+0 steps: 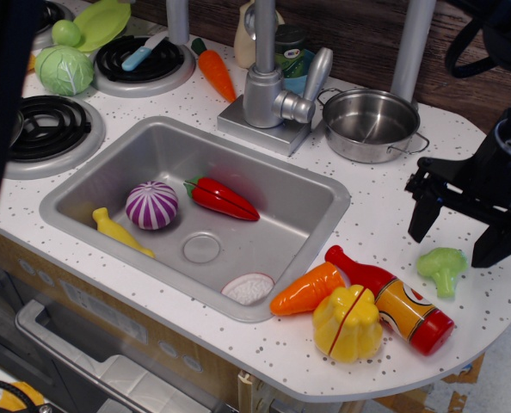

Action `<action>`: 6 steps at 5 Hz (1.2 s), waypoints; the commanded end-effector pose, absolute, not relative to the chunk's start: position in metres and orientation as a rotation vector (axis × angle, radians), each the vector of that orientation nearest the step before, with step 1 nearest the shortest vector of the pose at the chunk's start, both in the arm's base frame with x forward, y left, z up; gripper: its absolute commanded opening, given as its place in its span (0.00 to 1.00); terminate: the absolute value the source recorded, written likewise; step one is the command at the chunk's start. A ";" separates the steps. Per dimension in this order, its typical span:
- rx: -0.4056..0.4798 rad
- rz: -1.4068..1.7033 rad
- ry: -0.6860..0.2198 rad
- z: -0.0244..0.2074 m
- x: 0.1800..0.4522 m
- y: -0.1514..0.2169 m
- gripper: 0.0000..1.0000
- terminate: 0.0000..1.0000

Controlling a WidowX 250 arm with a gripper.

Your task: Put broccoli in pot or pan

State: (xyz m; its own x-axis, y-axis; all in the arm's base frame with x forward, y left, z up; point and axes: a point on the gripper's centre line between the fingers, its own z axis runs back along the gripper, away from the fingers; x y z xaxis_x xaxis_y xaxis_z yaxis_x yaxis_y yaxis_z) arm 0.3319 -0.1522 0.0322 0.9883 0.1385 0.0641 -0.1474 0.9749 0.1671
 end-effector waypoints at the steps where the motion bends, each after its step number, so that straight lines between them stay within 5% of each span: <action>1: 0.107 0.161 -0.151 0.050 0.336 -0.156 1.00 0.00; 3: 0.099 0.169 -0.179 0.035 0.338 -0.154 1.00 0.00; 4: 0.091 0.168 -0.181 0.033 0.339 -0.154 0.00 0.00; 6: 0.198 0.120 -0.201 0.064 0.371 -0.116 0.00 0.00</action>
State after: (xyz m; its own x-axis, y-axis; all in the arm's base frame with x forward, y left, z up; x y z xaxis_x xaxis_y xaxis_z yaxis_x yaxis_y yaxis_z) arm 0.3804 -0.0923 0.0549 0.9866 0.0395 0.1583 -0.0790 0.9646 0.2515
